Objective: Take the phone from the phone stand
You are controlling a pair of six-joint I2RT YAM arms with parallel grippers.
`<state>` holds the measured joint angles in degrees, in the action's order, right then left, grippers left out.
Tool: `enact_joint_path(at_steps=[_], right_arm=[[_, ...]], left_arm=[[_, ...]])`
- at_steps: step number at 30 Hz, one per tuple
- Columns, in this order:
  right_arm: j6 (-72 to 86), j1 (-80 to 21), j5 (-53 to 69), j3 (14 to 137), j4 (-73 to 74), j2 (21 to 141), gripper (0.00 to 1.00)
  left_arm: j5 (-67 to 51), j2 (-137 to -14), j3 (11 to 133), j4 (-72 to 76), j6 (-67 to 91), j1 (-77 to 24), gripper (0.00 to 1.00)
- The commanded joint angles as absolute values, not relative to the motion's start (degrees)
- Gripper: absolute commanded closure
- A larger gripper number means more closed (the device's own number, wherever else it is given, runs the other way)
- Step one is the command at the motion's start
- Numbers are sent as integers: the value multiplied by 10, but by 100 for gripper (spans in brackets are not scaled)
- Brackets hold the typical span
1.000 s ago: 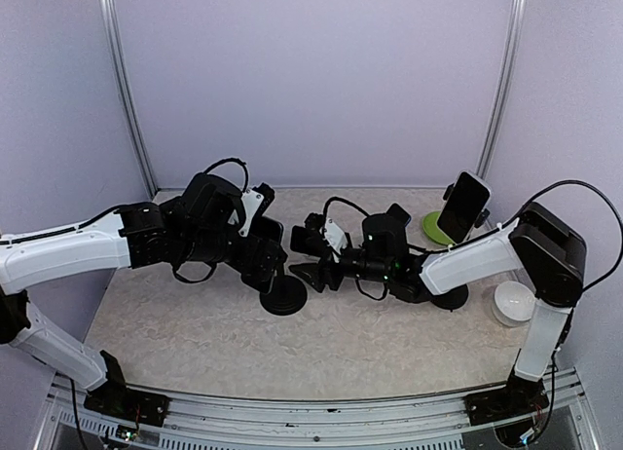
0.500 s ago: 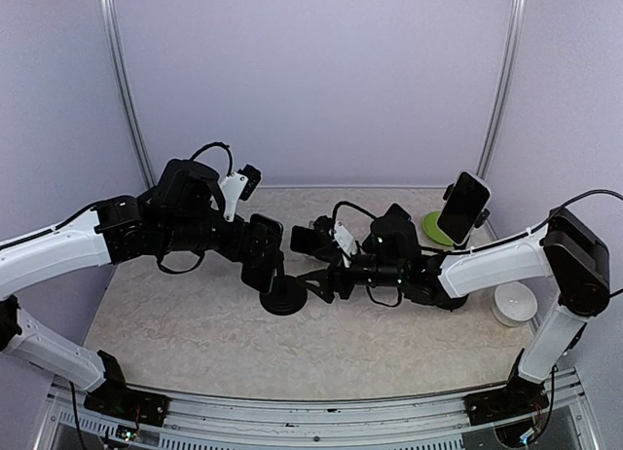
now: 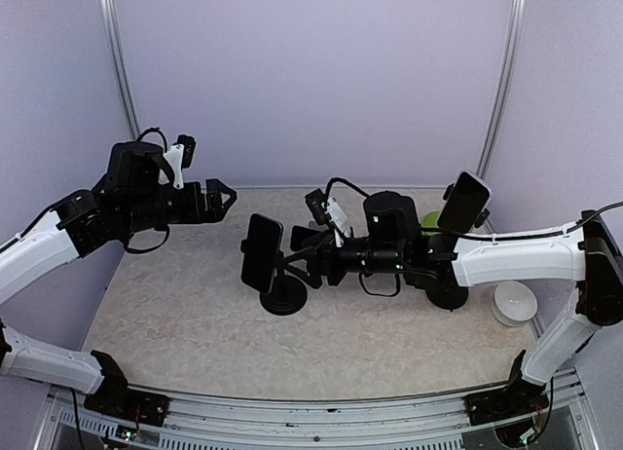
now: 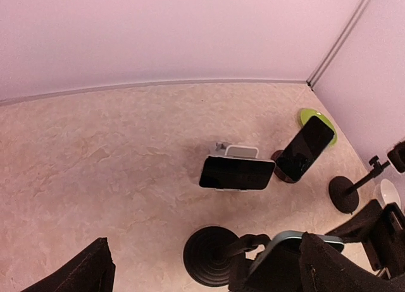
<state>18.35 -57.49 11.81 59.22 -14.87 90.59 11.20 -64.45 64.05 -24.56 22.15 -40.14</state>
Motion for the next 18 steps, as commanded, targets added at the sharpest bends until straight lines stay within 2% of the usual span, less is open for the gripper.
enact_joint_path(at_steps=[1,6,11,18], right_arm=[[247,-592,84,645,-90,912,20],[283,-613,72,705,-50,945,22],[346,-626,73,712,-43,956,24],[360,-636,66,708,-38,969,27]], left_arm=[[42,-626,620,-235,264,-338,1],[1,-628,607,-244,245,-306,1],[-53,-621,595,-246,280,-275,1],[-29,-574,546,-197,288,-274,1]])
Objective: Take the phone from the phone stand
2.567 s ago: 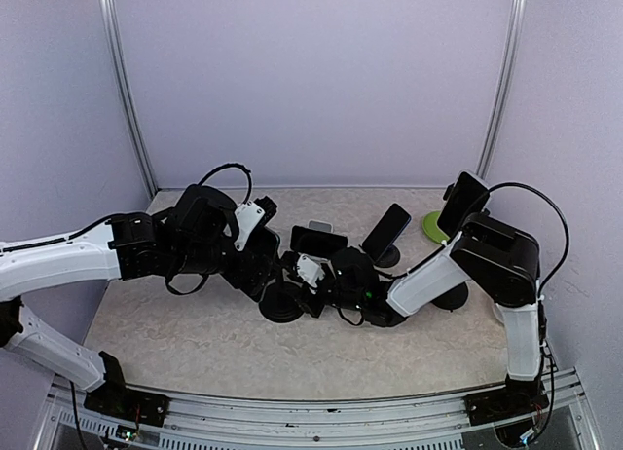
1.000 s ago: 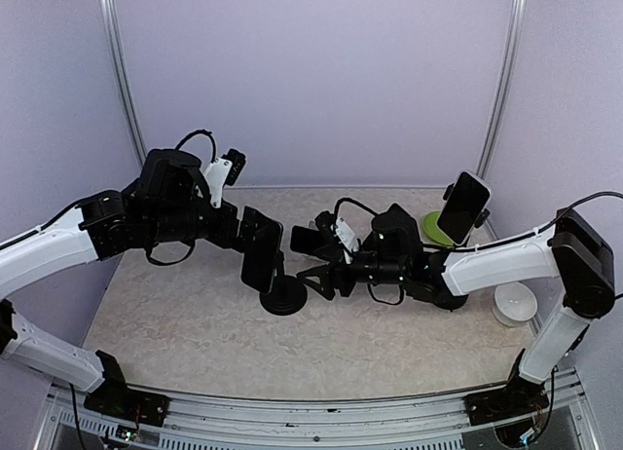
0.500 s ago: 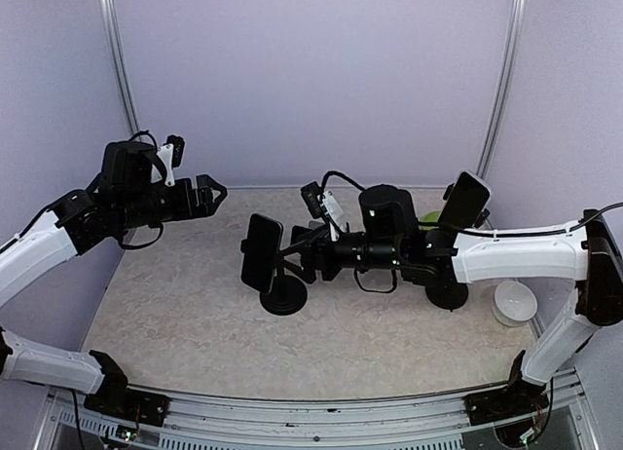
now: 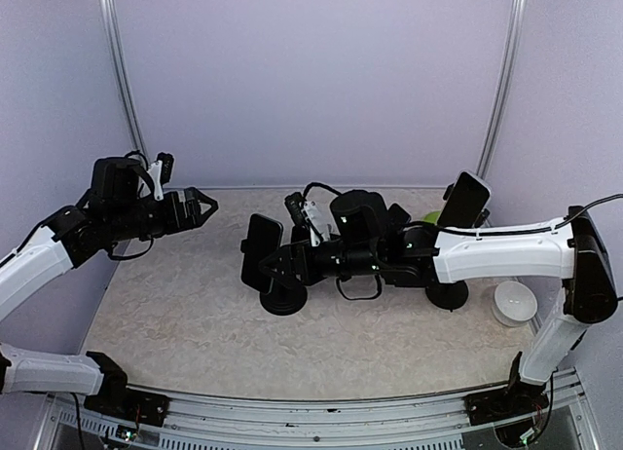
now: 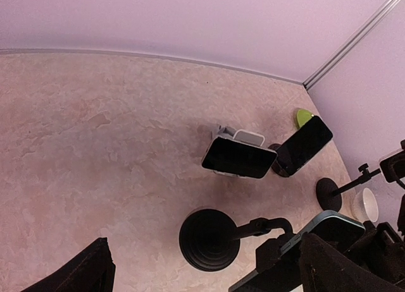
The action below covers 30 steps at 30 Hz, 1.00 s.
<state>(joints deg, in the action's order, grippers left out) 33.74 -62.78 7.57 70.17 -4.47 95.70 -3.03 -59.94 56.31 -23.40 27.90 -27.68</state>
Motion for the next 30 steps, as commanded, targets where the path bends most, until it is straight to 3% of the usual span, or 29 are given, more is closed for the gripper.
enact_joint_path(at_steps=[1,16,30], right_arm=[[365,-636,64,709,-39,971,28],[395,-636,24,702,-72,982,54],[379,-636,20,715,-62,991,72]], left_arm=[[-25,-572,544,-197,289,-274,1],[-10,-545,530,-213,283,-274,1],[-17,-553,518,-201,273,-274,1]])
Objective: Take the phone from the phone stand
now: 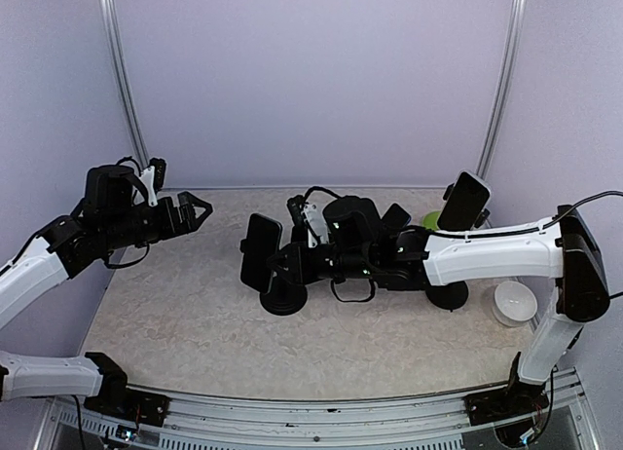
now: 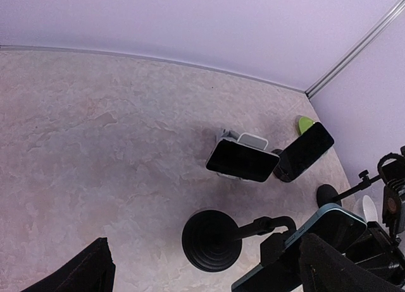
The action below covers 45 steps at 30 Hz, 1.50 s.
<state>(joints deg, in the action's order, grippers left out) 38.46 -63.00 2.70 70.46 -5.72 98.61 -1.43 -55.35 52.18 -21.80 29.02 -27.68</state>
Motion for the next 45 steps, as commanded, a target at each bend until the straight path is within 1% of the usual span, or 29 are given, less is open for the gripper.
enact_joint_path(at_steps=[1,4,10,13,23,29,34,40,45], right_arm=[[378,-636,17,715,-59,990,72],[375,-635,9,714,-55,986,77],[363,-628,-2,698,-83,967,94],[349,-626,-12,697,-89,961,100],[330,-607,-35,681,-119,937,100],[334,-601,-29,687,-130,940,100],[340,-601,-17,683,-137,944,100],[347,-601,-4,680,-146,944,100],[353,-600,3,681,-148,949,100]], left_arm=[[-18,-553,517,-202,269,-274,1],[-27,-550,514,-204,260,-274,1],[-61,-528,492,-177,264,-274,1],[-74,-518,479,-165,253,-274,1],[-155,-511,449,-147,184,-288,1],[-108,-502,416,-100,148,-377,1],[-64,-554,412,-68,135,-424,3],[-85,-615,394,16,123,-436,4],[-73,-662,385,65,103,-457,3]])
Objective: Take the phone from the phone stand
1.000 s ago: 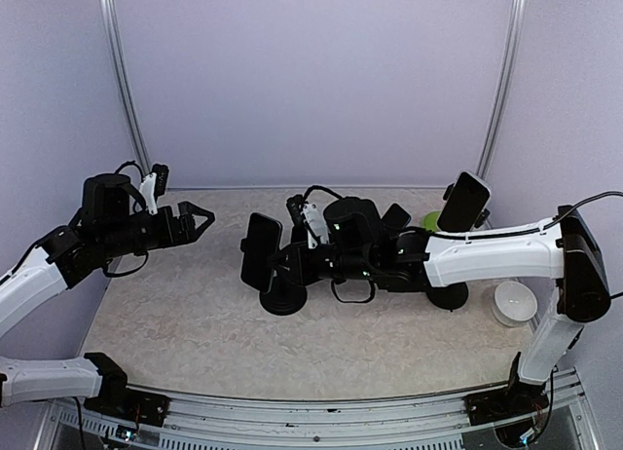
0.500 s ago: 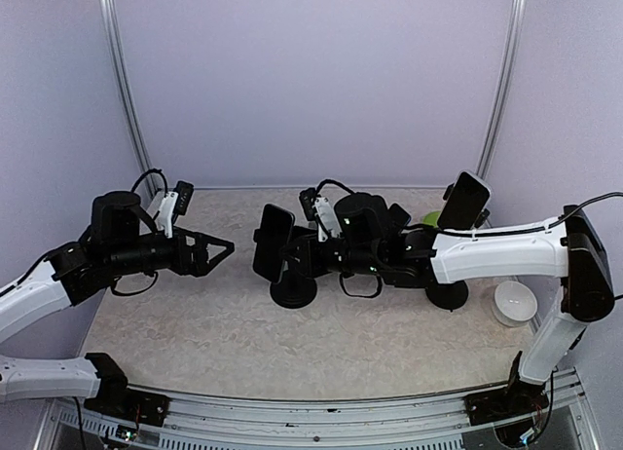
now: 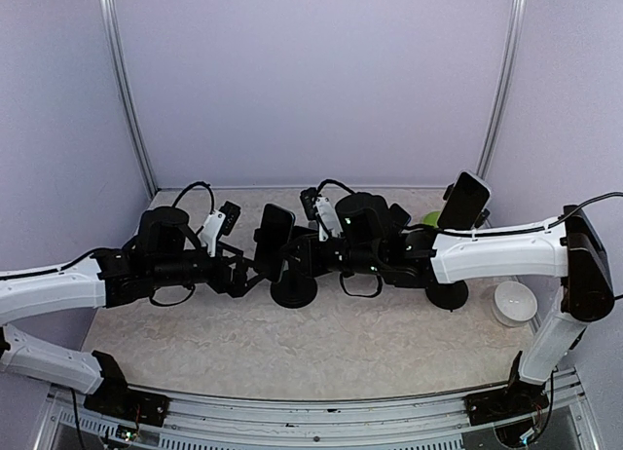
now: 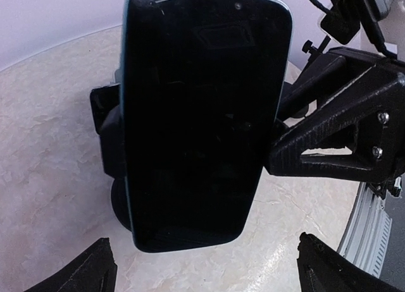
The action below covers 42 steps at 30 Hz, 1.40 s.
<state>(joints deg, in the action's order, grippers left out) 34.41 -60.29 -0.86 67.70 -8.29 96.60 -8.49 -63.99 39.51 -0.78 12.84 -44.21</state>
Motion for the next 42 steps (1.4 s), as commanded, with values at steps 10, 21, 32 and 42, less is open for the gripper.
enact_joint_path(at_steps=[10,21,32,42], right_arm=[[359,-600,20,685,-152,957,100],[361,-599,35,686,-151,963,100],[361,-600,39,685,-144,964,100],[363,-599,42,683,-146,968,100]], left_arm=[[-32,-732,392,135,70,-480,3],[60,-779,407,149,78,-483,7],[63,-771,415,174,73,-482,13],[19,-766,412,194,74,-482,4]])
